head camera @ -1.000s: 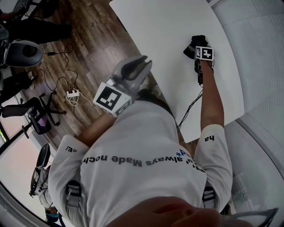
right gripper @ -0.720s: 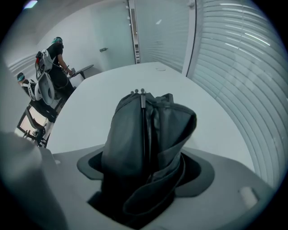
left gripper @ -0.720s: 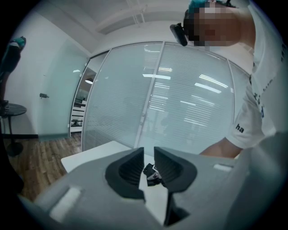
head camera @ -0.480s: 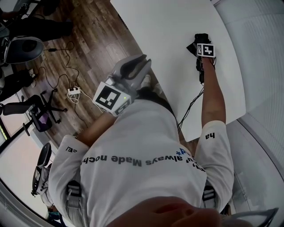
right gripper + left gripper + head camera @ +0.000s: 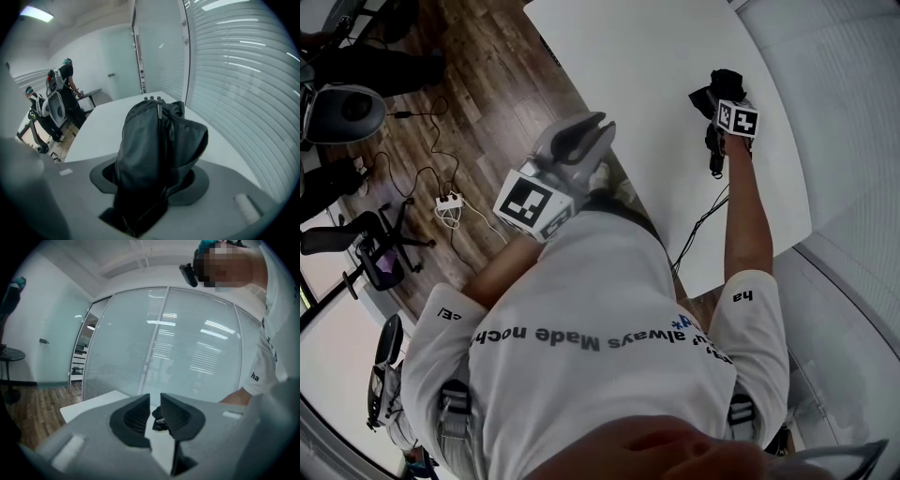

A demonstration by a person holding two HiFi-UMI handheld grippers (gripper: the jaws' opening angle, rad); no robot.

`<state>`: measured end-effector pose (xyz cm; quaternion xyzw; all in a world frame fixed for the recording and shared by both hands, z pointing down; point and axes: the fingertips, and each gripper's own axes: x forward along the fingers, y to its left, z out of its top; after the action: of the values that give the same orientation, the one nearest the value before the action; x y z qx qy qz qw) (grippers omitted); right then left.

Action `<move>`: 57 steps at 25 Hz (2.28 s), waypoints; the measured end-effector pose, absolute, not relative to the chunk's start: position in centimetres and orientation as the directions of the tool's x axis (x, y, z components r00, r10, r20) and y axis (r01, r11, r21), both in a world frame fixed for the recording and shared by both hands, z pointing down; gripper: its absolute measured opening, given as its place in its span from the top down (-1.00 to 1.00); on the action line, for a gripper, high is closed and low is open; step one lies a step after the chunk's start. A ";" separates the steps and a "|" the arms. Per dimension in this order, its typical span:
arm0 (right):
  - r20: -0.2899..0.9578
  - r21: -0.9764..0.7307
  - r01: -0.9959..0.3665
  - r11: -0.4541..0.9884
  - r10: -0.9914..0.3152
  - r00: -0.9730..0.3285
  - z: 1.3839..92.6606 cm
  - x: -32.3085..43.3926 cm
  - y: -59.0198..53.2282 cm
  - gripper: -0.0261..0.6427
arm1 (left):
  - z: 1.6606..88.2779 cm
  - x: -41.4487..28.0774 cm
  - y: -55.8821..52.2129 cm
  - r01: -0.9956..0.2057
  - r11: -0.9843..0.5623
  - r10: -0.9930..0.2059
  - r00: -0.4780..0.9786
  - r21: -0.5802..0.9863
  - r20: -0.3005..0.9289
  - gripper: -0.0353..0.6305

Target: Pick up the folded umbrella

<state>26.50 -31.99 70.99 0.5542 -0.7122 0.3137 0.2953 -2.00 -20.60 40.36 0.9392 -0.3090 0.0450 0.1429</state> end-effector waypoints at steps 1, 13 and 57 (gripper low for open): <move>0.750 -0.129 -0.974 0.189 -0.624 -0.220 70.1 26.5 -31.9 0.20 | 40.2 -1.8 -20.7 -0.589 -0.772 -0.565 0.808 0.239 0.167 0.69; 0.475 -0.139 -0.955 0.263 -0.828 -0.298 53.5 22.6 -25.1 0.20 | 38.6 0.6 -18.2 -0.524 -0.823 -0.513 0.851 0.218 0.111 0.69; 0.026 0.034 -0.935 0.353 -0.936 -0.352 30.8 11.4 -8.6 0.18 | 34.7 1.5 -17.0 -0.490 -0.846 -0.494 0.869 0.209 0.039 0.69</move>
<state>11.45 -8.55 30.83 0.5689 -0.8221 -0.0067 0.0202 1.49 -16.97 34.72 0.9607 -0.2560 -0.0079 0.1066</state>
